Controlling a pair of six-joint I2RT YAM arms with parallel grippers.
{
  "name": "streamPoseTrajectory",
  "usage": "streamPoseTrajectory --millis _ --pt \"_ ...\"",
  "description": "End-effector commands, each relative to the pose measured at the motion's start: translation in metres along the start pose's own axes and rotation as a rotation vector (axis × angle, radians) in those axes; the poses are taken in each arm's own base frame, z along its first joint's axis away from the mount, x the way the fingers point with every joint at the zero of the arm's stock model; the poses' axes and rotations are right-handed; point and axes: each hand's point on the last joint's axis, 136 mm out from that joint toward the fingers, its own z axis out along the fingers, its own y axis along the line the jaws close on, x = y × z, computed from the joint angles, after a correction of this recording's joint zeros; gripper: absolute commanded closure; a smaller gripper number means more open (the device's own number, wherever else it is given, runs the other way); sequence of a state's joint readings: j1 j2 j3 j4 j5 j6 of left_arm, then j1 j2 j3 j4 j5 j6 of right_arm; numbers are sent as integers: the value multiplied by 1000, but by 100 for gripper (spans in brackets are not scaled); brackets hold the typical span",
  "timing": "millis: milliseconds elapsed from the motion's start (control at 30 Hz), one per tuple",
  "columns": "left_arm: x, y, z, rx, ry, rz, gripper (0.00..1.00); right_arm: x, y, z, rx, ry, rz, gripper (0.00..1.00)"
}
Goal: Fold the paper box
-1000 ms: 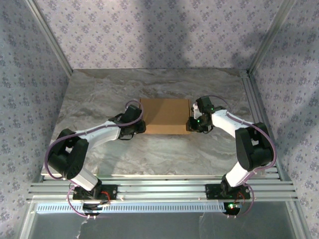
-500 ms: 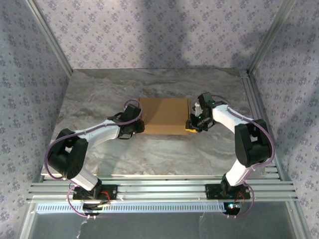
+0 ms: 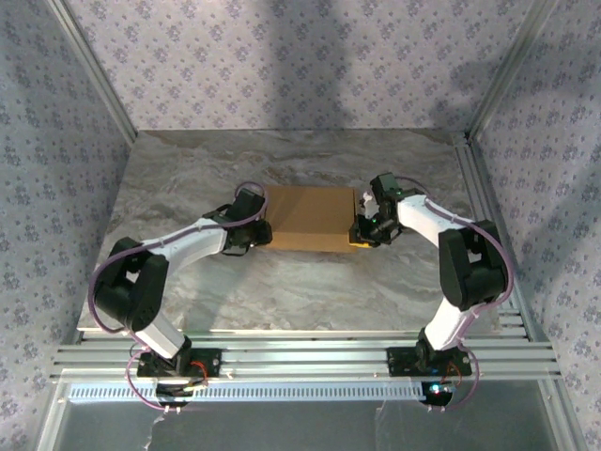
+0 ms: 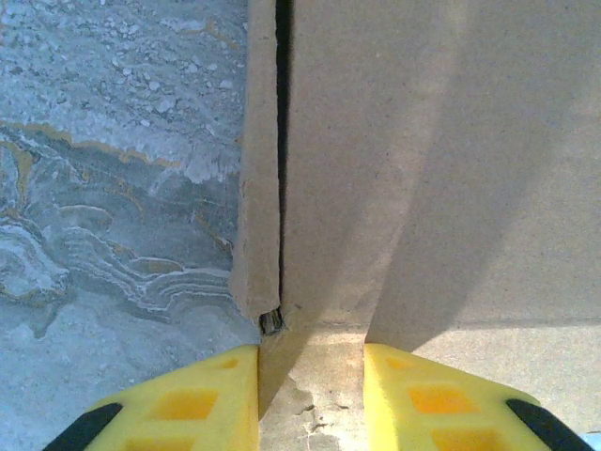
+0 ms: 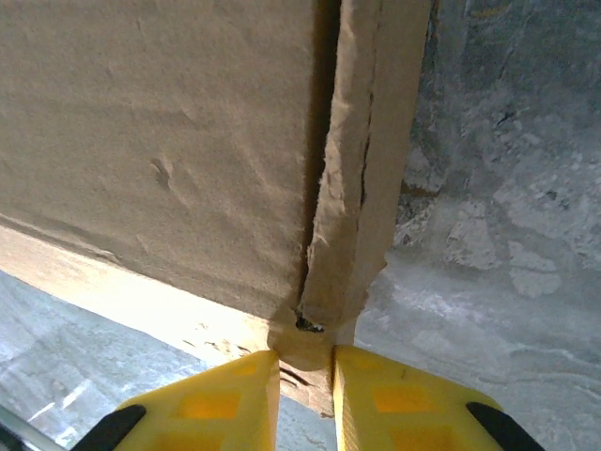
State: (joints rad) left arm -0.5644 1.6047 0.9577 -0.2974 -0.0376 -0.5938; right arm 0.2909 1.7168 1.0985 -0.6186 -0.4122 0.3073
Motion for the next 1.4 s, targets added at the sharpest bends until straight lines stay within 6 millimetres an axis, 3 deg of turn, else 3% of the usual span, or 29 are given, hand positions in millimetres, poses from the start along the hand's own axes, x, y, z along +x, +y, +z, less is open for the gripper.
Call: streamPoseTrajectory --millis 0,333,767,1033,1367 --pt "-1 -8 0 22 36 24 69 -11 2 5 25 -42 -81 79" --pt "-3 -4 4 9 52 24 68 -18 5 -1 70 -144 -176 82" --pt "-5 -2 4 6 52 20 68 -15 -4 15 117 -183 -229 86" --pt "-8 0 3 12 55 9 68 -19 2 11 120 -264 -281 88" --pt "-8 2 5 14 64 9 70 -19 -7 15 185 -267 -280 91"
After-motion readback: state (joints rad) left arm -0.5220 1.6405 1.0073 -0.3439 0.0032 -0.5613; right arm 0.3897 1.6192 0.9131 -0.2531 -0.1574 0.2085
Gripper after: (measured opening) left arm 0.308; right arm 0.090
